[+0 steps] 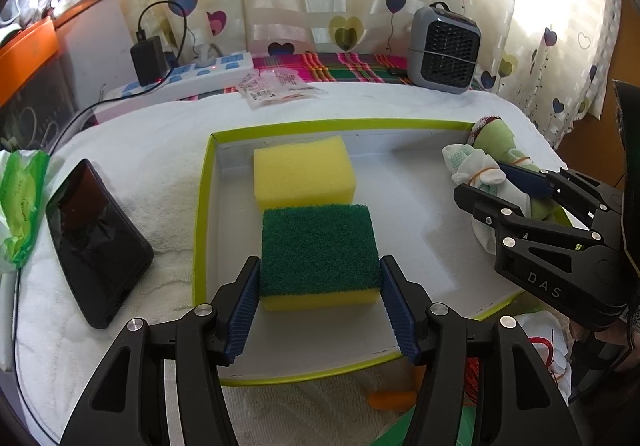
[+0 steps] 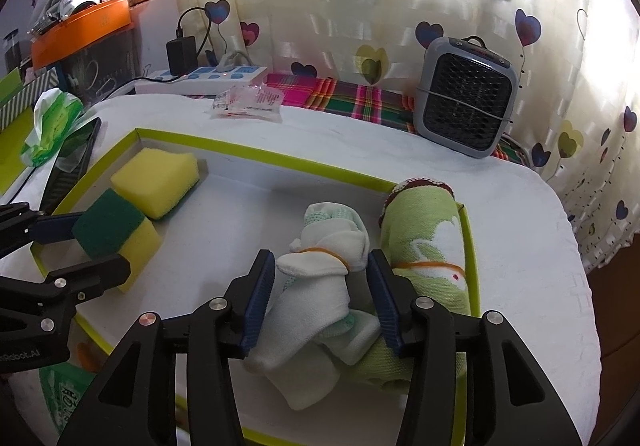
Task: Organize soft objects
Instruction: 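Lower the socks beside the towel and open the right gripper while the left lowers the scouring sponge, then lower the scouring sponge beside the yellow sponge and open the left gripper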
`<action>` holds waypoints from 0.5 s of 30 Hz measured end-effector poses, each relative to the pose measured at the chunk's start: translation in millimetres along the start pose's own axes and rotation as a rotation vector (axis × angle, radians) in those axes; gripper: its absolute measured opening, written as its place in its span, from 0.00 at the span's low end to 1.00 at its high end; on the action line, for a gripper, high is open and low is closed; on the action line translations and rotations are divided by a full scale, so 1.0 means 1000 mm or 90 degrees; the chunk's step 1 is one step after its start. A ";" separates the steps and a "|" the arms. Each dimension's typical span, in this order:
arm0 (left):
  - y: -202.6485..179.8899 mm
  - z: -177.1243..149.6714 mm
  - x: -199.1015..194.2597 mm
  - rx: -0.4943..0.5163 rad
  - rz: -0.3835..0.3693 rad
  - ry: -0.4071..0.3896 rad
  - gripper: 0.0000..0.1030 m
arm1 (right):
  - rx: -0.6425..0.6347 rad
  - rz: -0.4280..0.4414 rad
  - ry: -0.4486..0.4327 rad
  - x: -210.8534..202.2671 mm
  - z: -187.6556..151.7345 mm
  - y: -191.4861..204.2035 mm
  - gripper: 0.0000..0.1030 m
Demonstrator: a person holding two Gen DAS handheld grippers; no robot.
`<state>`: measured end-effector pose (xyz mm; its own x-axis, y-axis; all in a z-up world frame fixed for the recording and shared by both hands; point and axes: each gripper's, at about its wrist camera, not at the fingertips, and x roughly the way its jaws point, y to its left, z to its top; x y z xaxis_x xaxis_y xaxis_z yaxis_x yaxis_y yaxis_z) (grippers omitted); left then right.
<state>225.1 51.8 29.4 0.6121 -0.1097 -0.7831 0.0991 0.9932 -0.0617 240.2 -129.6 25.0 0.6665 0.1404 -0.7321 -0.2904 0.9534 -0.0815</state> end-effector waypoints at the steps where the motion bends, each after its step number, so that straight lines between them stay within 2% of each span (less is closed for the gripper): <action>1: 0.000 0.000 0.000 0.000 0.000 0.000 0.57 | 0.000 0.002 -0.001 0.000 0.000 0.000 0.51; 6: 0.001 0.000 0.000 -0.003 0.001 -0.002 0.58 | 0.000 0.009 -0.006 -0.002 0.000 0.001 0.53; 8: 0.001 0.001 -0.002 -0.001 0.001 -0.006 0.61 | 0.003 0.012 -0.010 -0.003 0.000 0.001 0.54; 15: -0.003 -0.001 -0.010 0.004 -0.002 -0.020 0.62 | 0.010 0.023 -0.025 -0.011 0.000 0.000 0.60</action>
<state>218.1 50.3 37.0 0.6367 -0.1135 -0.7627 0.1051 0.9926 -0.0600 232.7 -131.8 32.7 0.6821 0.1850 -0.7075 -0.3039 0.9517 -0.0442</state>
